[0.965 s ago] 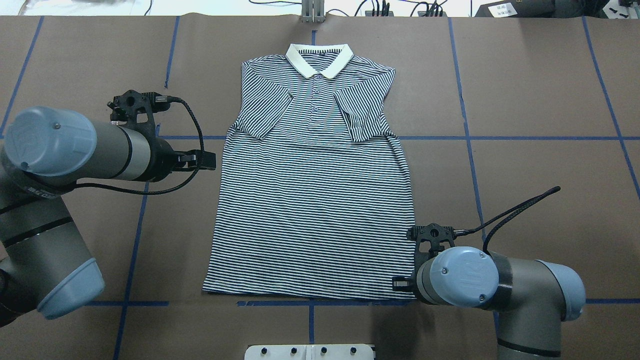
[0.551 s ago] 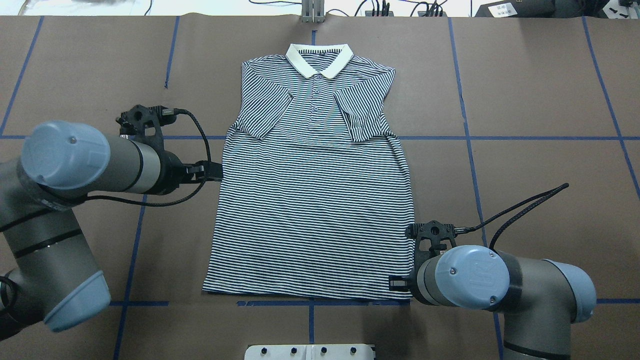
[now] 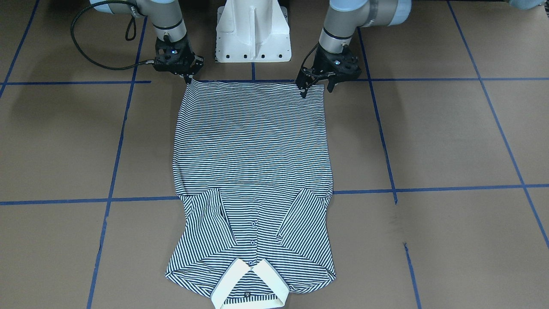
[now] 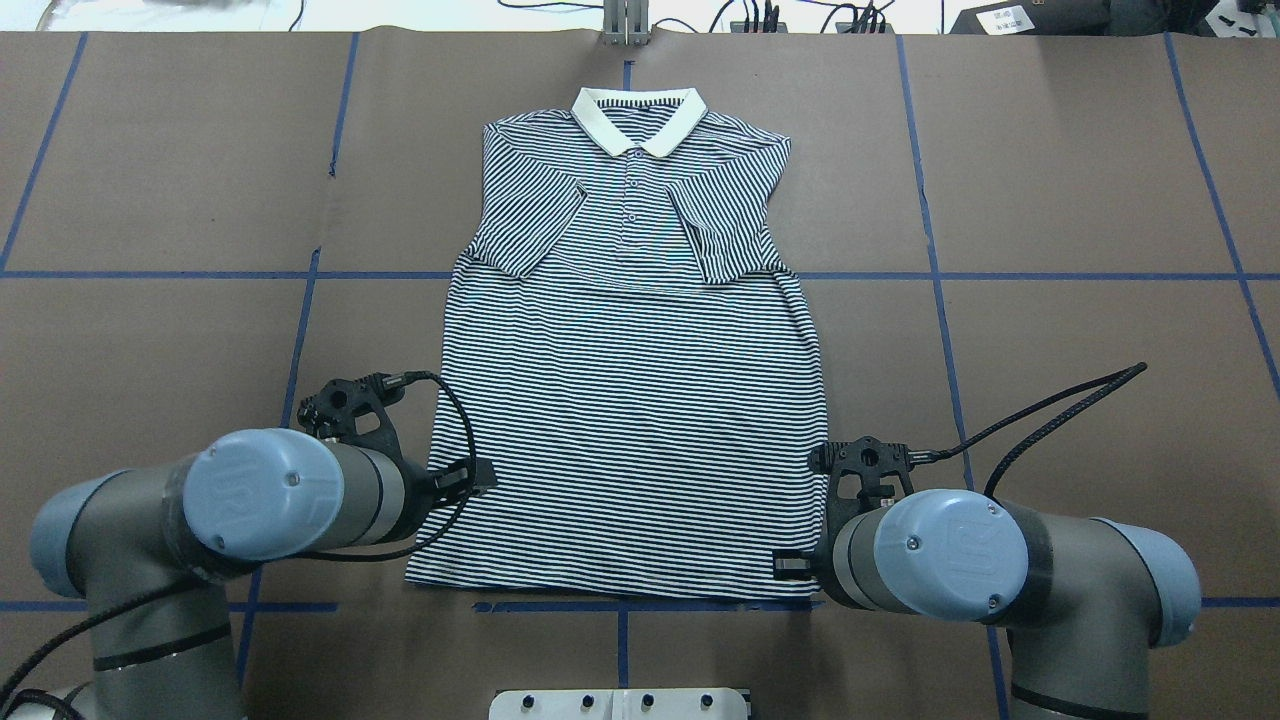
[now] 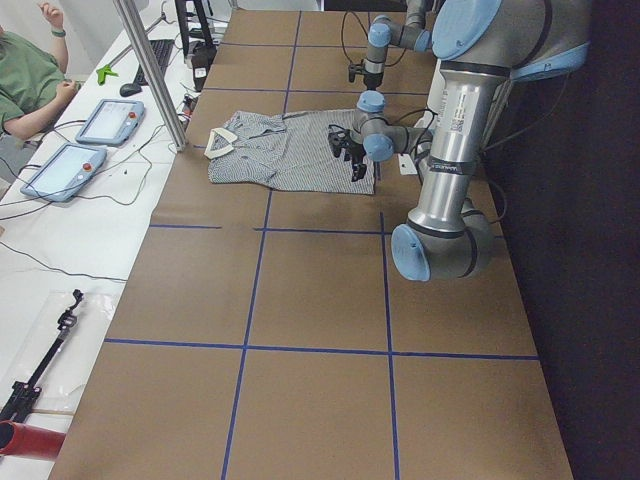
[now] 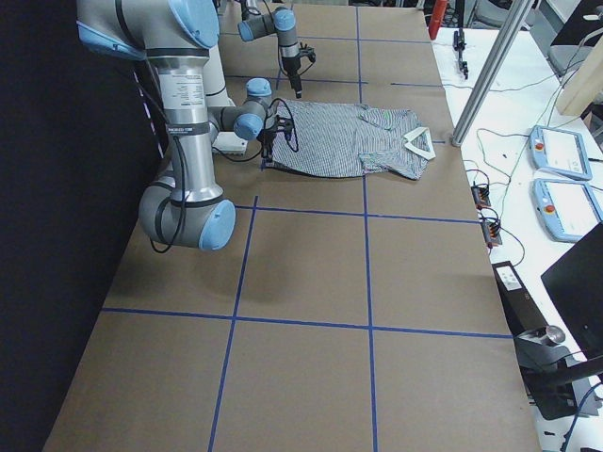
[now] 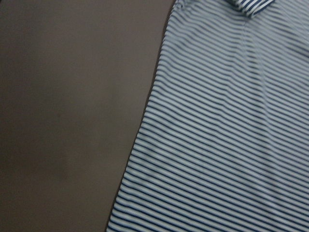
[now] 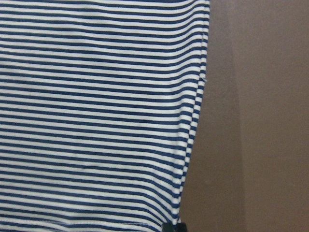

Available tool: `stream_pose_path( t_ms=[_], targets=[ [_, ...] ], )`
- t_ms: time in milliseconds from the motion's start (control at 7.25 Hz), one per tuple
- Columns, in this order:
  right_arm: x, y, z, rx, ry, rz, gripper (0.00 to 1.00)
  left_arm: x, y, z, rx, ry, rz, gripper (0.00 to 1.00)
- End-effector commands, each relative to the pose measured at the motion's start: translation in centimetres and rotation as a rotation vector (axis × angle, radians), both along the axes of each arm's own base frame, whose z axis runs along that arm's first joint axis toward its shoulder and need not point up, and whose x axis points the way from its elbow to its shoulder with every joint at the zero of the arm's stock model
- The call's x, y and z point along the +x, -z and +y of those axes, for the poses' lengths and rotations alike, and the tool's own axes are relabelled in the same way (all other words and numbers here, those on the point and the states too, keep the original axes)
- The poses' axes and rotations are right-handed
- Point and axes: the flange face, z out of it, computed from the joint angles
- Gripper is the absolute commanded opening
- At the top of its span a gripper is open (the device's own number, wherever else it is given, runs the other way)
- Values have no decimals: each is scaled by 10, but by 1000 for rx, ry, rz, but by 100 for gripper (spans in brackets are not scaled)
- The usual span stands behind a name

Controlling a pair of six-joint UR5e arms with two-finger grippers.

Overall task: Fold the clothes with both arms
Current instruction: 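Grasp the hem corners with both grippers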

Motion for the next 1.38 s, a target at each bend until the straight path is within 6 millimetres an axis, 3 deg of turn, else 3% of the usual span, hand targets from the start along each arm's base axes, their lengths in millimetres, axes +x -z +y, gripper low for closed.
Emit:
stream_pose_path(
  t_ms=[0, 551, 827, 965, 1241],
  targets=[
    [-1, 4, 0, 1, 2, -7, 0, 11, -25, 26, -31, 14, -52, 100],
    [-2, 10, 1, 3, 3, -19, 0, 23, -40, 37, -45, -1, -81, 99],
    [-1, 11, 1, 4, 3, -22, 0, 23, -40, 37, -46, -2, -81, 92],
    [-1, 11, 1, 3, 4, -23, 0, 23, -40, 37, -47, -2, -83, 81],
    [0, 12, 1, 1, 5, -25, 0, 23, -37, 37, -46, -2, -76, 35]
  ],
)
